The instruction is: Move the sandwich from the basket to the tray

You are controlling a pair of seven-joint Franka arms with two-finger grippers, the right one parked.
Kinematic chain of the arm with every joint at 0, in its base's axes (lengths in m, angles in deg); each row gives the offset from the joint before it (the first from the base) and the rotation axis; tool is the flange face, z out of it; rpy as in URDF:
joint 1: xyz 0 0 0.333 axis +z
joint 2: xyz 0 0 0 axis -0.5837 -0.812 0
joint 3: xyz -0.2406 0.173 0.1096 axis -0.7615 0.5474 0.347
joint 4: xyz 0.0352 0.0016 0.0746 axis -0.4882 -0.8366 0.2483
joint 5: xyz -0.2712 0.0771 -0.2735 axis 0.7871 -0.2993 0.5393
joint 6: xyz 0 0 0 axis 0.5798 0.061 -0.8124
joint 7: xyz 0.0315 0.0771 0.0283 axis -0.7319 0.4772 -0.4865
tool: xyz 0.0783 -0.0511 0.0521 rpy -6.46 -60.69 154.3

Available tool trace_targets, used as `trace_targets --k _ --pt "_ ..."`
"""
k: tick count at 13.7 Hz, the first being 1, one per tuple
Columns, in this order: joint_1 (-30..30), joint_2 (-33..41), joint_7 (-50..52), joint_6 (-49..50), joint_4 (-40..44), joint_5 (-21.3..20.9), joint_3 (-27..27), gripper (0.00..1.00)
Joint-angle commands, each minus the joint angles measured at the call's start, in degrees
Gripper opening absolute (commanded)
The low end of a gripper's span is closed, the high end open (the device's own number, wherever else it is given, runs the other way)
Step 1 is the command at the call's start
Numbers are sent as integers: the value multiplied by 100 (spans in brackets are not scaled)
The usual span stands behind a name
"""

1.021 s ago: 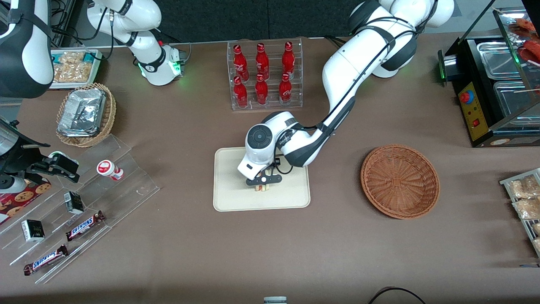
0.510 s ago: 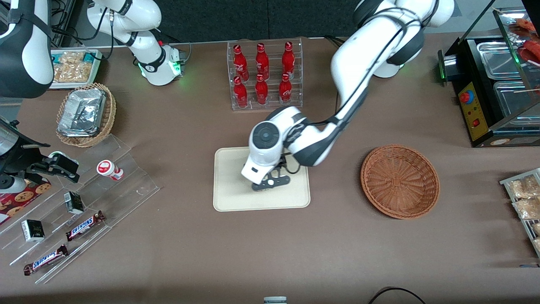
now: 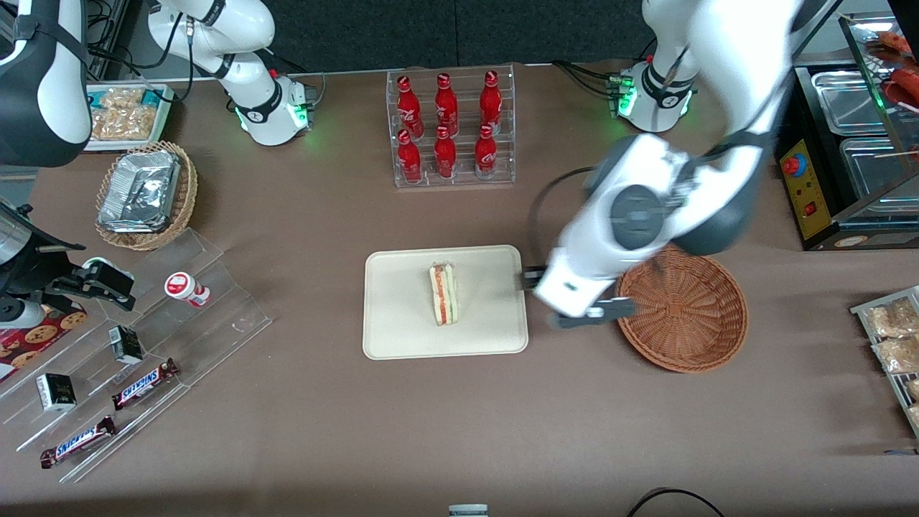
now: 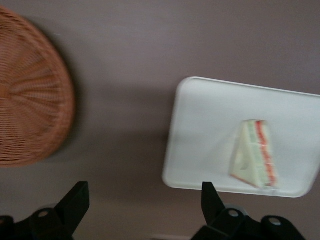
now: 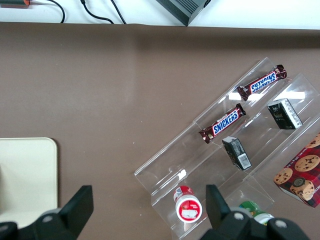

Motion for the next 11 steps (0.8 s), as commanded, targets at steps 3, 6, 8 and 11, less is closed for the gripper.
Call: trace_targets --k 3,6,8,11 --pt "1289 1948 -1847 -48 -2066 374 -1 99" --pt "1985 2468 -2727 487 -2200 463 25 99" --pt "2250 2767 -2817 883 -2078 454 34 99" --pt "2321 2865 -2817 1699 -1273 419 279 100"
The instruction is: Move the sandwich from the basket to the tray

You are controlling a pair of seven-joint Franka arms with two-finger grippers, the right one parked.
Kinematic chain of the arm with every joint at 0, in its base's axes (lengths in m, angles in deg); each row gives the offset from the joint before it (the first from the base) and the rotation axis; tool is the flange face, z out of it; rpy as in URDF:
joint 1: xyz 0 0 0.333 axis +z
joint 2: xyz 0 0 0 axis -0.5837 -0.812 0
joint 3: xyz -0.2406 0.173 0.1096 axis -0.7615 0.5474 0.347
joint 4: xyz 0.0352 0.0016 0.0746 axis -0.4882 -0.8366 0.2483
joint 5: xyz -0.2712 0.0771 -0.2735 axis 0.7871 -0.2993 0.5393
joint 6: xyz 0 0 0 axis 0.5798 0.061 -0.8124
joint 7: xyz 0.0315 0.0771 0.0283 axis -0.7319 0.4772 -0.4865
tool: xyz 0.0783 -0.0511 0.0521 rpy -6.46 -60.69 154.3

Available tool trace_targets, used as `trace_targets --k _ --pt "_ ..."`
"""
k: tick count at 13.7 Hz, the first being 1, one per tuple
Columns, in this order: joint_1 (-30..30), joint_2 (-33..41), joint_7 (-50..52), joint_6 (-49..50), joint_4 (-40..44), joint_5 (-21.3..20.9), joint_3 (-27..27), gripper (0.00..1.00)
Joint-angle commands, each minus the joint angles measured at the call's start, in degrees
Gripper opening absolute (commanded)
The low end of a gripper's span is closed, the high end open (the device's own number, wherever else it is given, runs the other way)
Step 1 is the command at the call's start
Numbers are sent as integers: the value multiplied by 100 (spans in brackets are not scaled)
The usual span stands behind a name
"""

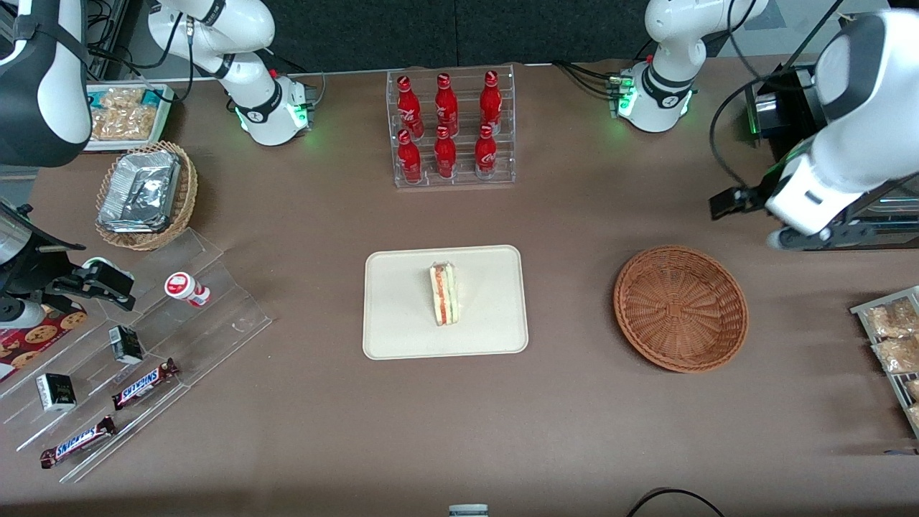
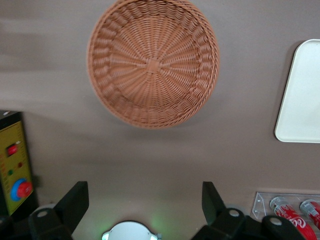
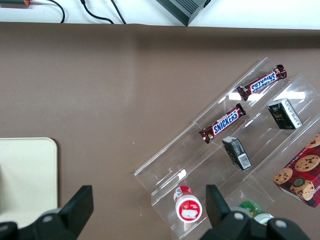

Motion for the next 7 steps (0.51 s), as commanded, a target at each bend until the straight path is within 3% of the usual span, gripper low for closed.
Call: trace_targets --k 1,3,7 --pt "63 35 -70 777 889 73 189 100" --pt "54 -19 -27 982 1366 20 181 100" --pt "28 -19 0 982 1561 11 155 100"
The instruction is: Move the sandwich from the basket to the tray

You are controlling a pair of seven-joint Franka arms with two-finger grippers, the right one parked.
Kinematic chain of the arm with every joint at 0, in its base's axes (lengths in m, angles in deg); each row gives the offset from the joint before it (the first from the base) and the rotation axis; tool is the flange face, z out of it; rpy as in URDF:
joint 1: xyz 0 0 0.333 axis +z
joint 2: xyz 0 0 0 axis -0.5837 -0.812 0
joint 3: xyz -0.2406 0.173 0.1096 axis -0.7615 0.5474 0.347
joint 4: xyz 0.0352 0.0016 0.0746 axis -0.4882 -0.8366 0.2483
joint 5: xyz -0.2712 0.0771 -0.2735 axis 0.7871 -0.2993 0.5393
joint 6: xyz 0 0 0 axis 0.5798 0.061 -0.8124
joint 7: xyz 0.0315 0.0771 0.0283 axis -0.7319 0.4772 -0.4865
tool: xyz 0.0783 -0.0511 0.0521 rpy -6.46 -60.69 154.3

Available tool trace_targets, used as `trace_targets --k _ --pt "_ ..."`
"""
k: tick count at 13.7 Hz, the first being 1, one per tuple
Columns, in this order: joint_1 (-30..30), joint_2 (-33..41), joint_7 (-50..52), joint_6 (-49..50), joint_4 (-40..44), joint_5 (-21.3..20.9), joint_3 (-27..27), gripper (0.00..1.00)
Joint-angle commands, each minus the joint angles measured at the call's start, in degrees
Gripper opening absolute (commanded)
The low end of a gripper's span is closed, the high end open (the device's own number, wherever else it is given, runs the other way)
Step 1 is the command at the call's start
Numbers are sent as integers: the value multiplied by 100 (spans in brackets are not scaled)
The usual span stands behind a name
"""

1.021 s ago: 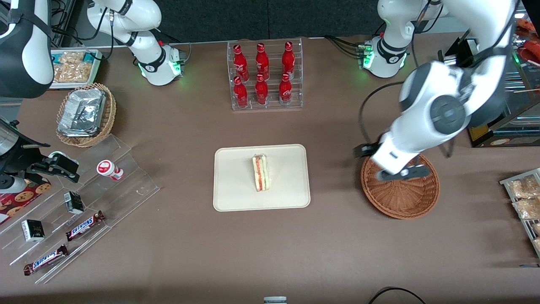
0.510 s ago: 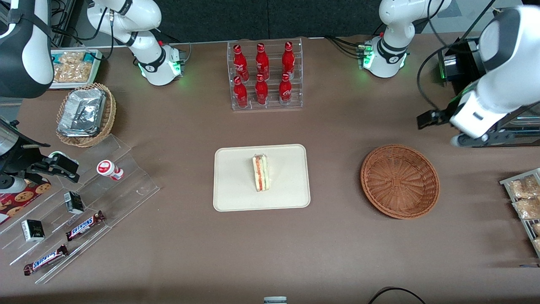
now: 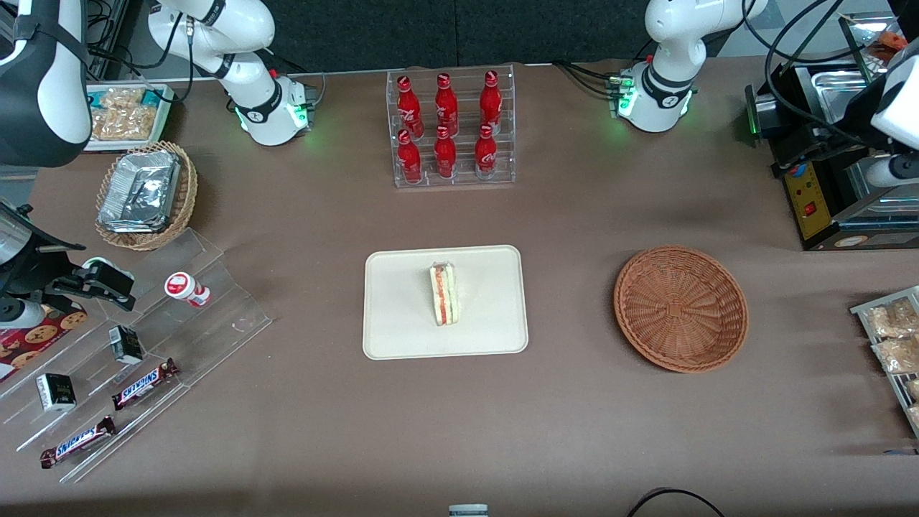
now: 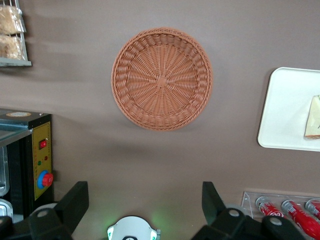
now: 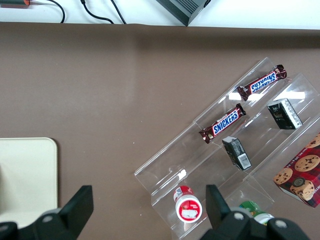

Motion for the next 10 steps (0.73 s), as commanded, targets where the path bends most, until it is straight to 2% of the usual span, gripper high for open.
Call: trace_targets --k 1,5,8,10 --pt "13 -127 0 128 231 12 -79 100" --pt "-92 -232 -9 128 232 3 -61 100" --pt "-977 -250 35 119 241 -321 446 100" --pt "-1243 -259 44 119 241 -331 729 100"
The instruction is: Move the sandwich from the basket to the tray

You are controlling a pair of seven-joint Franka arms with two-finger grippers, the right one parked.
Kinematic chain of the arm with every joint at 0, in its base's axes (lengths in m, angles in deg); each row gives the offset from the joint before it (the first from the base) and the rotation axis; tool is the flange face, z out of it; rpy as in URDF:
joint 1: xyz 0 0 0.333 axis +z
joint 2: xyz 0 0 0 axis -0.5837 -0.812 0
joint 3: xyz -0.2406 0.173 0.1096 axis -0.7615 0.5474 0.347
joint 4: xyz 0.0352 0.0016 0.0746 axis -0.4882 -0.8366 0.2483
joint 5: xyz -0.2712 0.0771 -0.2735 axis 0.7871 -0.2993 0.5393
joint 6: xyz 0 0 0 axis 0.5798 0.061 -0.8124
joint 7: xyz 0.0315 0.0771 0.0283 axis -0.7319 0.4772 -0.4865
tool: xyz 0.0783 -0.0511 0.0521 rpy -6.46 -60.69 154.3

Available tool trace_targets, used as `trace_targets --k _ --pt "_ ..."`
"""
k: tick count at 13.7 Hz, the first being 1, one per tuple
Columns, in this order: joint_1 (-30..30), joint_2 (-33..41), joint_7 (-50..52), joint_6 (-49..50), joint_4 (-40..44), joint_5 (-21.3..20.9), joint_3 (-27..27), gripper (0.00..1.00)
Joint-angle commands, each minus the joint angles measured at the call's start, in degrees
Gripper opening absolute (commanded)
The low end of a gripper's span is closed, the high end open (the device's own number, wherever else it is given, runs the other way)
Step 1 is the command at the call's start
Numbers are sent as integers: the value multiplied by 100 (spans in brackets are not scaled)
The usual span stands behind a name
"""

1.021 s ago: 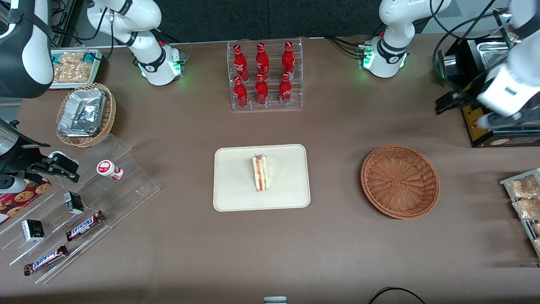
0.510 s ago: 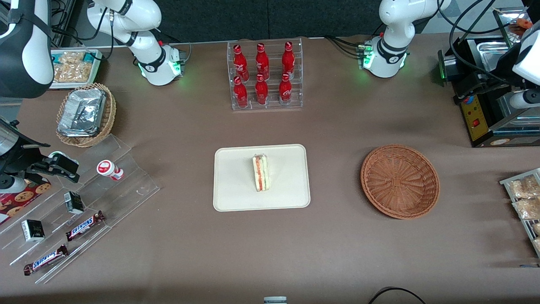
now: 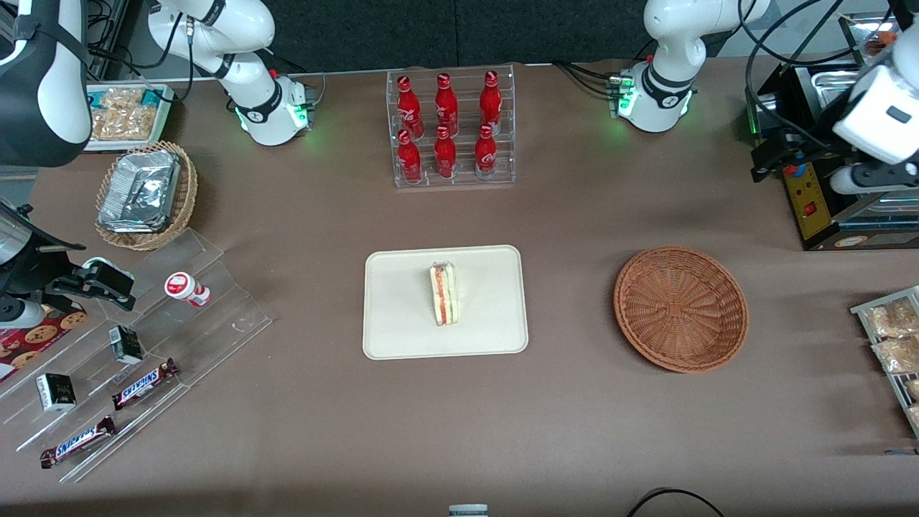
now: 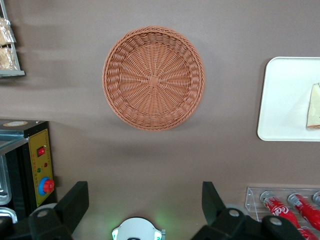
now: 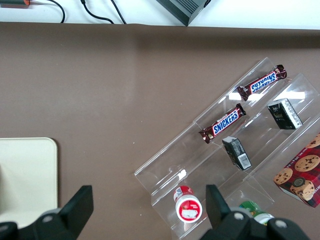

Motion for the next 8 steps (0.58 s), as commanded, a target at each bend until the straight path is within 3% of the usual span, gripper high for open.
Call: trace_targets --k 1,8 --pt "-365 -88 23 119 188 -114 293 100" --pt "-313 -88 14 119 179 -79 285 100"
